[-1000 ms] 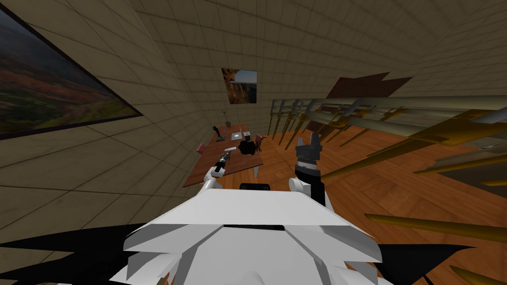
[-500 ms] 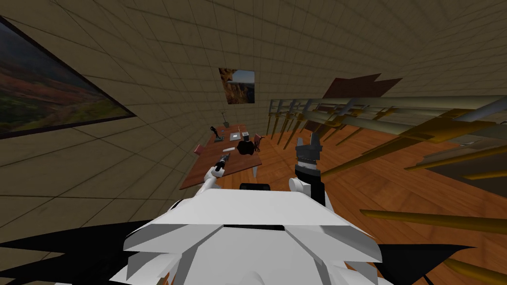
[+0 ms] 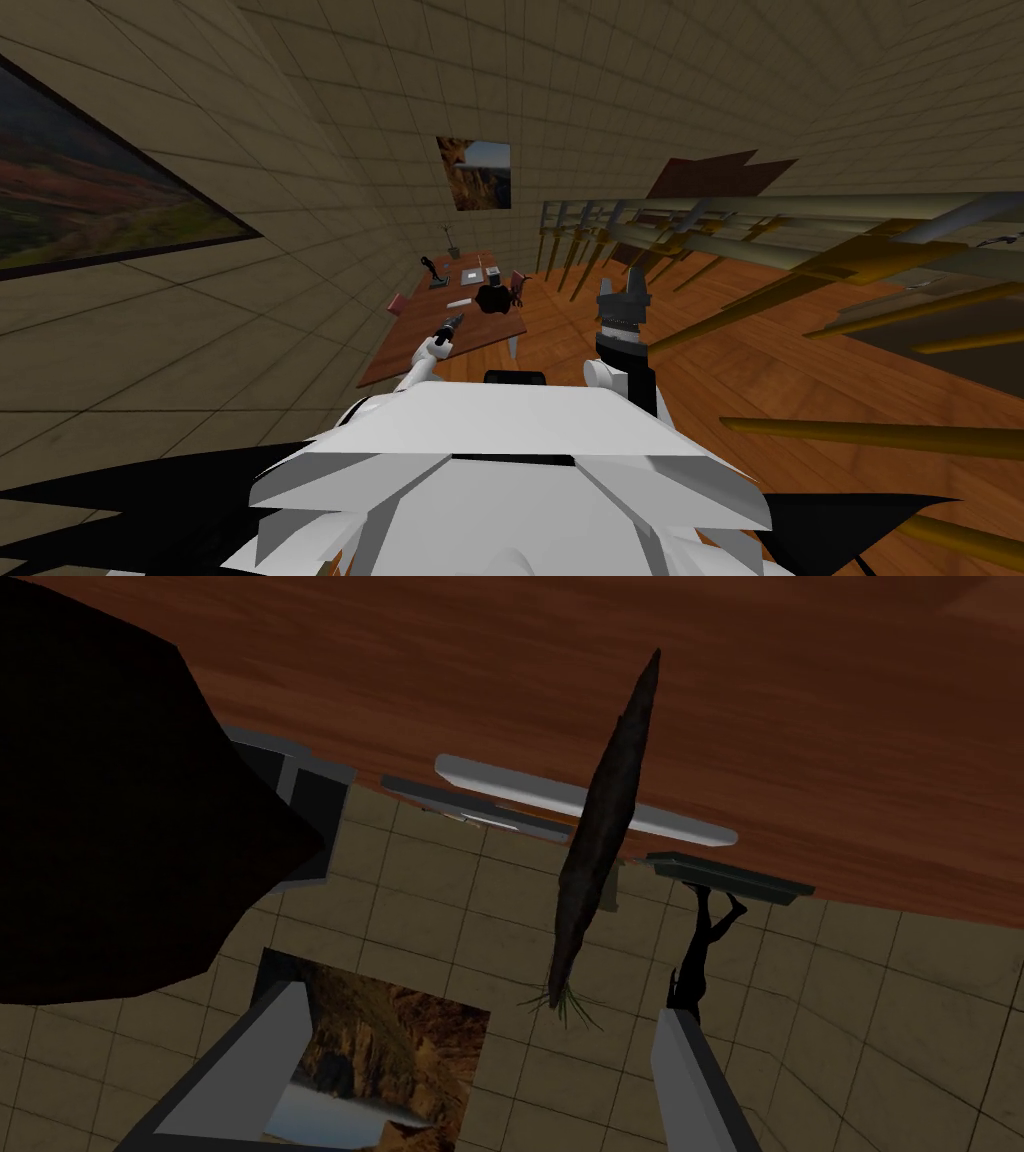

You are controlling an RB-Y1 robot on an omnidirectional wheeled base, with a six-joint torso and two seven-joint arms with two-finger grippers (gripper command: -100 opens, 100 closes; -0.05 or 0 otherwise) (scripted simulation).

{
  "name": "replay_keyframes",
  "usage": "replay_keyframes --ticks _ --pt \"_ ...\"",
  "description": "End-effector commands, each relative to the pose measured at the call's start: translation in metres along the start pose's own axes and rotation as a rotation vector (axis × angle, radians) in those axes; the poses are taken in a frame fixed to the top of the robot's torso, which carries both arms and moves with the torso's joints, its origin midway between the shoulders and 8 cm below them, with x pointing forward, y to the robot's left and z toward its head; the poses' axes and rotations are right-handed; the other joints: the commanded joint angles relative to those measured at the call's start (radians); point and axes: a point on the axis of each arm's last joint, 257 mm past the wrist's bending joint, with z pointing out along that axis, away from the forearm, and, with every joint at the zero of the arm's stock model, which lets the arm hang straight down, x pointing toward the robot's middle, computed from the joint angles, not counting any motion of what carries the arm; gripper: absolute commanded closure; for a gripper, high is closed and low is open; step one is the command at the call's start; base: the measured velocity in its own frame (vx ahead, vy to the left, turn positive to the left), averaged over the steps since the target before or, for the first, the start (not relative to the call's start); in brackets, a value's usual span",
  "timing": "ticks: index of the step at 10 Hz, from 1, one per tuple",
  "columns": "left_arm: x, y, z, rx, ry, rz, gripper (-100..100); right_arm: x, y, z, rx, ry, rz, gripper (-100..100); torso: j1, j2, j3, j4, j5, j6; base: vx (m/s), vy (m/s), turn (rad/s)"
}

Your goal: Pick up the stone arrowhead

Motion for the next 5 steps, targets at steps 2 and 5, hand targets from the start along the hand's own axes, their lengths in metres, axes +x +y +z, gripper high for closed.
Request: replay_keyframes --ticks 2,5 --pt "0.009 0.011 0.004 -0.028 0.034 0.035 -100 0.000 0.000 0.000 0.000 0.000 0.000 0 0.000 0.000 0.000 0.000 0.000 0.000 0.001 -0.008 -0.022" --pt "0.022 0.030 0.007 -0.071 0.086 0.088 -100 0.000 0.000 0.000 0.000 0.000 0.000 0 0.000 0.000 0.000 0.000 0.000 0.000 0.005 -0.018 -0.047"
